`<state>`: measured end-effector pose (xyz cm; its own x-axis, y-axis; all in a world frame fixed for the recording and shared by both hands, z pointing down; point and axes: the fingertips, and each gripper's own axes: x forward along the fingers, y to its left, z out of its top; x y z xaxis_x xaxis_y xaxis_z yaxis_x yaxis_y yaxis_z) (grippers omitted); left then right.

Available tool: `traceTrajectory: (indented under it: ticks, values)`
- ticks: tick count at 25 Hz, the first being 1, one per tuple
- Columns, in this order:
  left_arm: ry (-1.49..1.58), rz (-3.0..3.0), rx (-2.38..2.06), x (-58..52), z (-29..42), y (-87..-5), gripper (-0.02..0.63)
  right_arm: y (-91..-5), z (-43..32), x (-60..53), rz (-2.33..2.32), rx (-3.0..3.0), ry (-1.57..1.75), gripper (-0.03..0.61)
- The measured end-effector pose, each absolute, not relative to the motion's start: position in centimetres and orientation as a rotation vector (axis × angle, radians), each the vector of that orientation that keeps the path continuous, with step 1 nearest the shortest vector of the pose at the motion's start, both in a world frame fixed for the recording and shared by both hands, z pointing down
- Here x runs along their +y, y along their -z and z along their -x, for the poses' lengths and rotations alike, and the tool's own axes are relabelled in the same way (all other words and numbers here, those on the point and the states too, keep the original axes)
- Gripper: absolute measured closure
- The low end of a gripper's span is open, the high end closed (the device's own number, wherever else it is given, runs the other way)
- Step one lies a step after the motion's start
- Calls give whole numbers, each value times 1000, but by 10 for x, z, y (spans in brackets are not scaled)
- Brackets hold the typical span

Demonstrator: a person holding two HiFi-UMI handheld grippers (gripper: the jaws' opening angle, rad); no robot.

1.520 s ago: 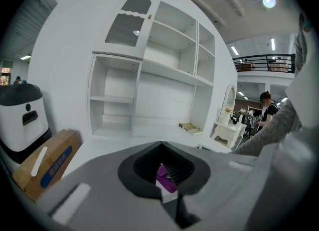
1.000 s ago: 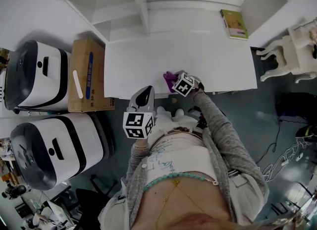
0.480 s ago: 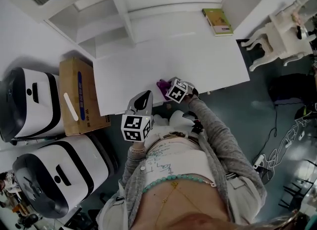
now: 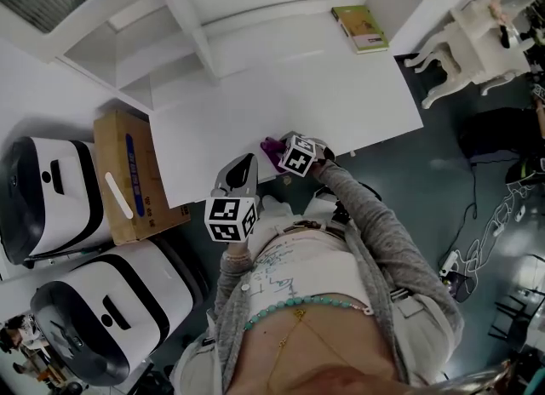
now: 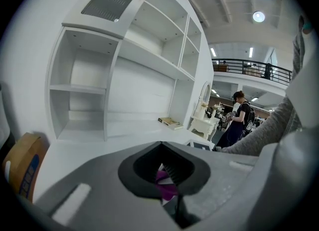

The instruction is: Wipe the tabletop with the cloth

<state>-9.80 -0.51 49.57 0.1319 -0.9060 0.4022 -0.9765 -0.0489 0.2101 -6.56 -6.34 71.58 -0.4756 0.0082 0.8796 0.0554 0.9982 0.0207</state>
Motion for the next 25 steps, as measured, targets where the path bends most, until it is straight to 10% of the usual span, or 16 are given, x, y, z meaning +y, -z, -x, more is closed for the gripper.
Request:
traceTrajectory:
  ticks: [25]
  values:
    - [-250,-2008,-1735,-86,3,-499,614,-718,-11,-122,153,-2049,-12,479]
